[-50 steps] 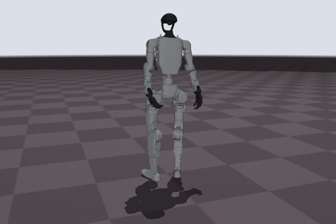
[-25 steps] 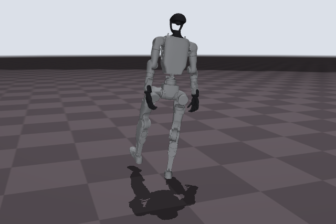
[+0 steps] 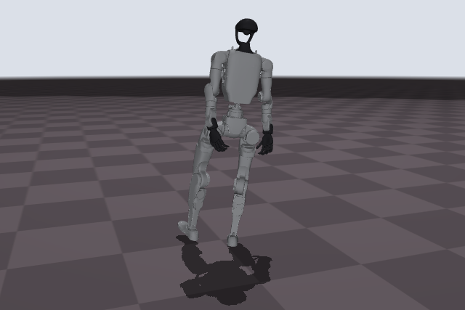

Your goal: In place motions

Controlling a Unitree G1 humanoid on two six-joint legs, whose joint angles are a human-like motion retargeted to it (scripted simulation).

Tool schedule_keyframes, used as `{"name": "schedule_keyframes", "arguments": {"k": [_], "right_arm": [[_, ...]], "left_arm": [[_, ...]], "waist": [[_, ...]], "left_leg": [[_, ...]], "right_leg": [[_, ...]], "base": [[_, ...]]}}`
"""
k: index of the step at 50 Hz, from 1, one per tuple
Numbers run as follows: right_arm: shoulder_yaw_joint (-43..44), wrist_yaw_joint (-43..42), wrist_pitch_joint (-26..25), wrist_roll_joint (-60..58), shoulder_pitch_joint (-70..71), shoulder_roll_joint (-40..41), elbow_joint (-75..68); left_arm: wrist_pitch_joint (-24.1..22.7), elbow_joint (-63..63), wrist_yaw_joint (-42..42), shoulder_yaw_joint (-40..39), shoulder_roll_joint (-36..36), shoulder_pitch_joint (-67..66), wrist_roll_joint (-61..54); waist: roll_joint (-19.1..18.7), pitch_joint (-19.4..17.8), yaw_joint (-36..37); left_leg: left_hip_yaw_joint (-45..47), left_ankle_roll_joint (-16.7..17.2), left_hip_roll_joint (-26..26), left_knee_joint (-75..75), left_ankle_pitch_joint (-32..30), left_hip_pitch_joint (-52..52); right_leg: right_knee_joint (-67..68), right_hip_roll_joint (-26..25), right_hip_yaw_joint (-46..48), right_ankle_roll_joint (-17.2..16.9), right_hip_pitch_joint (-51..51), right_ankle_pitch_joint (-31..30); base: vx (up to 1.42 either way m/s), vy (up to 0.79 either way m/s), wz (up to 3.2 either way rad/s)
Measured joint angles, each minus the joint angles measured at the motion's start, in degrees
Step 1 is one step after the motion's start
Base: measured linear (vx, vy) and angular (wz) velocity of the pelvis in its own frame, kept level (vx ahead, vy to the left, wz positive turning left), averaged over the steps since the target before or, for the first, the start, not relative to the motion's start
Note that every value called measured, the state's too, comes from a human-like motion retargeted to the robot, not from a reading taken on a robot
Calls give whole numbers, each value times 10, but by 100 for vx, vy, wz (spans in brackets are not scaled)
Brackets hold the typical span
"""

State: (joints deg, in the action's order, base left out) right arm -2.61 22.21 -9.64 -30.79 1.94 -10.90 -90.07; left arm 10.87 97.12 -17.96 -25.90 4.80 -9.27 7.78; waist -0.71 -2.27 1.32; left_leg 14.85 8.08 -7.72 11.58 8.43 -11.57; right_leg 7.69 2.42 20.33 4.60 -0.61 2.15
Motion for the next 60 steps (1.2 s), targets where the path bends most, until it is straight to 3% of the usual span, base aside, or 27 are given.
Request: {"name": "schedule_keyframes", "arguments": {"k": [3, 5, 7, 8, 10, 13, 19, 29, 37, 40, 43, 47, 52, 57, 60], "right_arm": [[6, -11, -3, 7, -9, -6, -11], [12, -18, -7, 21, -12, -13, -24], [33, -22, -17, 38, -19, -18, -35], [45, -24, -22, 48, -23, -21, -40], [55, -29, -28, 71, -29, -22, -49], [72, -34, -25, 112, -38, -19, -58], [61, -16, -24, 115, -23, -4, -57], [-6, 8, 21, -7, 5, 18, 47], [16, -7, 28, 8, -5, 8, 55], [31, -9, 30, 29, -21, -1, 52], [43, -21, 33, 43, -28, -5, 56], [62, -35, 40, 49, -42, -8, 61], [63, -49, 39, 53, -45, -10, 47], [57, -49, 35, 74, -27, -8, 17], [58, -50, 35, 83, -34, -10, -10]], "left_arm": [[2, -15, -5, 0, 1, 12, -2], [3, -35, -10, 2, -2, 22, 3], [2, -53, -17, 24, 4, 40, 15], [-1, -63, -22, 36, 7, 50, 23], [-9, -83, -32, 46, 11, 67, 36], [-20, -114, -37, 71, 22, 95, 54], [-29, -166, -3, 118, 39, 117, 55], [-32, -53, 10, 50, 19, 51, 35], [-32, -6, 12, 11, 1, -5, 39], [-32, -12, -5, 3, 9, -12, 57], [-36, -19, -6, 11, 26, -8, 42], [-26, -1, 1, 28, 57, 14, 34], [-14, -6, 0, 46, 79, 29, 28], [9, -59, -70, 40, 81, 68, 46], [-2, -81, -122, 47, 79, 87, 68]], "waist": [[-8, 39, -47], [0, 48, 42], [-26, 73, -23], [-37, 87, -90], [-50, 105, -121], [-45, 129, -119], [-9, 109, -67], [-6, 109, -60], [-19, 108, -40], [-30, 108, -30], [-53, 70, -45], [-45, 12, -90], [-43, -32, -152], [-40, -98, -224], [-43, -110, -231]], "left_leg": [[13, -13, 5, 13, -19, 80], [183, -19, 11, -8, 10, 157], [239, -9, 3, -66, 43, 198], [178, -11, 4, -78, 44, 185], [13, -12, 26, -85, 18, 136], [42, -15, 30, -91, 24, 113], [37, -34, 56, -90, 29, 115], [42, -57, 81, -93, 43, 119], [14, -66, 97, -92, 60, 116], [3, -66, 85, -74, 66, 99], [-6, -67, 50, -48, 68, 100], [-26, -84, 52, -38, 63, 122], [-42, -96, 38, -45, 54, 131], [-61, -106, 15, -43, 46, 127], [-70, -106, 5, -42, 43, 121]], "right_leg": [[-10, 1, 25, -10, -12, -1], [-16, -7, -74, -12, -25, -19], [-29, -17, 0, -20, -22, -16], [-36, -11, 70, -27, -16, -10], [-52, -15, 96, -34, -16, -13], [-56, -3, 107, -40, -36, -16], [-52, 25, 111, -48, -37, -26], [-46, 47, 77, -65, -55, -48], [-5, 68, 82, -77, -63, -44], [70, 73, 96, -60, -85, -45], [192, 70, 87, -12, -127, -51], [200, 79, 63, -44, -187, -66], [78, 107, 96, -36, -299, -50], [-1, 127, 67, -46, -407, -43], [-15, 129, 46, -47, -437, -48]], "base": [[11, 14, 39], [10, 17, -226], [3, 22, 232], [1, 22, 423], [0, 21, 229], [0, 17, 60], [-4, 14, -12], [2, 20, -31], [4, 25, 7], [4, 20, 13], [-9, 9, 60], [-14, 0, 99], [-8, -5, 49], [-19, -4, 60], [-7, -5, 27]]}}
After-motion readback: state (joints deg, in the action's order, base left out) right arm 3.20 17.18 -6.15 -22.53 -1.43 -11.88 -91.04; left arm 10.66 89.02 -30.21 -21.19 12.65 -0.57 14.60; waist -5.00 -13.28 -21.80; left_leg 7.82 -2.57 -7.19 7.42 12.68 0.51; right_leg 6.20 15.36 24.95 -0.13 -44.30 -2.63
